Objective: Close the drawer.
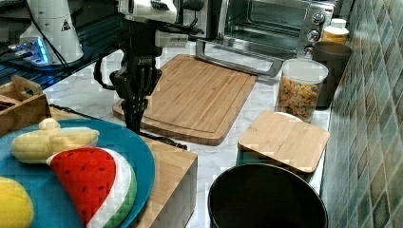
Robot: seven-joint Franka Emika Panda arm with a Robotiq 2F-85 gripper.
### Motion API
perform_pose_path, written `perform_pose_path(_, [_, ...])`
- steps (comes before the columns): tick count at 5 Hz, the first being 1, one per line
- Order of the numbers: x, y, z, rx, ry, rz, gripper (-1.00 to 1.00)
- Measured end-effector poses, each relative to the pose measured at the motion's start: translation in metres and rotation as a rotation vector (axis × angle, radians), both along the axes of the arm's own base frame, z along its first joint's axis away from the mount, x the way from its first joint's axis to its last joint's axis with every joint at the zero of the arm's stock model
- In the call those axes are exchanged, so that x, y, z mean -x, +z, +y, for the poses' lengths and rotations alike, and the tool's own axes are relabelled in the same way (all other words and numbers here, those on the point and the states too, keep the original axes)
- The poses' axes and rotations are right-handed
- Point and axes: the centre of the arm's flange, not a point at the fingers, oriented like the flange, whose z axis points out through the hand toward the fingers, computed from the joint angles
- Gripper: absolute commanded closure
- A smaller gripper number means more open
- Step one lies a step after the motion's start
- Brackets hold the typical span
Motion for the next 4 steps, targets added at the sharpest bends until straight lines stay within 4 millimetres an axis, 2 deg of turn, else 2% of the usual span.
perform_pose_path(4, [0.0021,0.0001,0.0008,0.006,0.001,-0.001,1.00])
